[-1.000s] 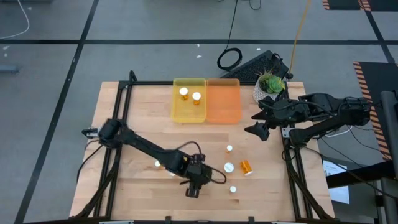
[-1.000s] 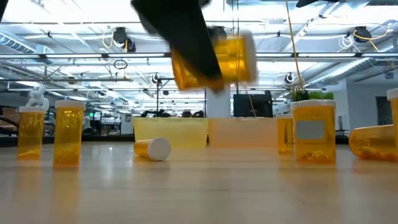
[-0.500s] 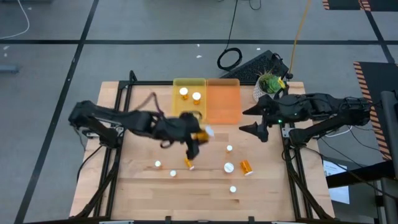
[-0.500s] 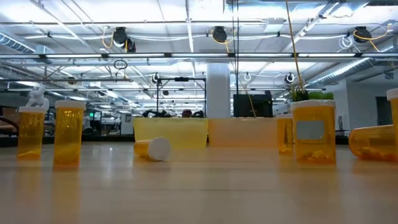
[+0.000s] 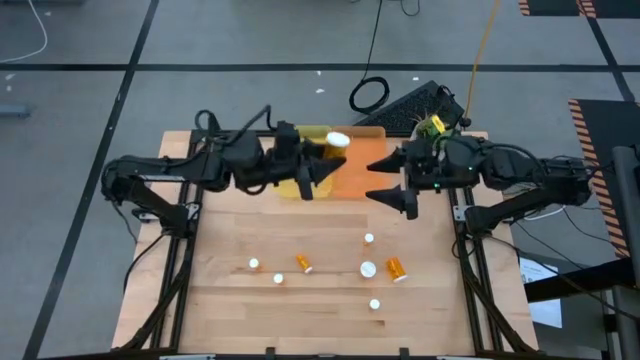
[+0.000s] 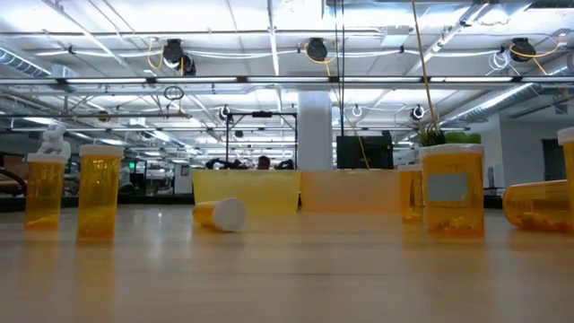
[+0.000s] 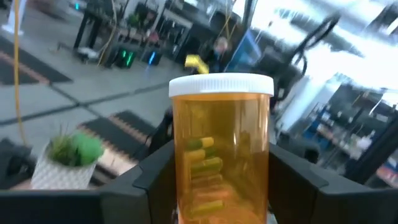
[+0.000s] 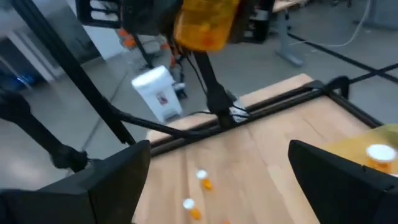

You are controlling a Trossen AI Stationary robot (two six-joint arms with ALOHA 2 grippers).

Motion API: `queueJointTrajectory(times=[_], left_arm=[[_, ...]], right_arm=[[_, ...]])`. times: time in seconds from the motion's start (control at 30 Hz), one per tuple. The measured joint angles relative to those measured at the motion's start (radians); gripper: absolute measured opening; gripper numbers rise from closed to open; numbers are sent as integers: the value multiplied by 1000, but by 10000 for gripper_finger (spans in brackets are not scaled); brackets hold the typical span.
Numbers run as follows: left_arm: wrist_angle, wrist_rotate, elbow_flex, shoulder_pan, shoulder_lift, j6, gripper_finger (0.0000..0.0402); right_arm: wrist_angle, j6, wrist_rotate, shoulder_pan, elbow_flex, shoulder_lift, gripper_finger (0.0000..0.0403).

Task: Pick and place medicine bottles into bin by pill shape (circle, oval)
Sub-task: Put the large orange capsule bottle into the yellow bin

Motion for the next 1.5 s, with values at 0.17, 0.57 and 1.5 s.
queueJointTrajectory(times=[0.17, 0.57, 1.5], left_arm=[[106, 8, 1, 12, 39, -2, 207], [195, 76, -1, -4, 128, -11, 207], [248, 101, 0, 4, 157, -36, 207]], right_arm=[[107, 109, -114, -68, 0, 30, 376], [155, 176, -346, -157, 0, 61, 376], [183, 63, -424, -201, 0, 80, 295]])
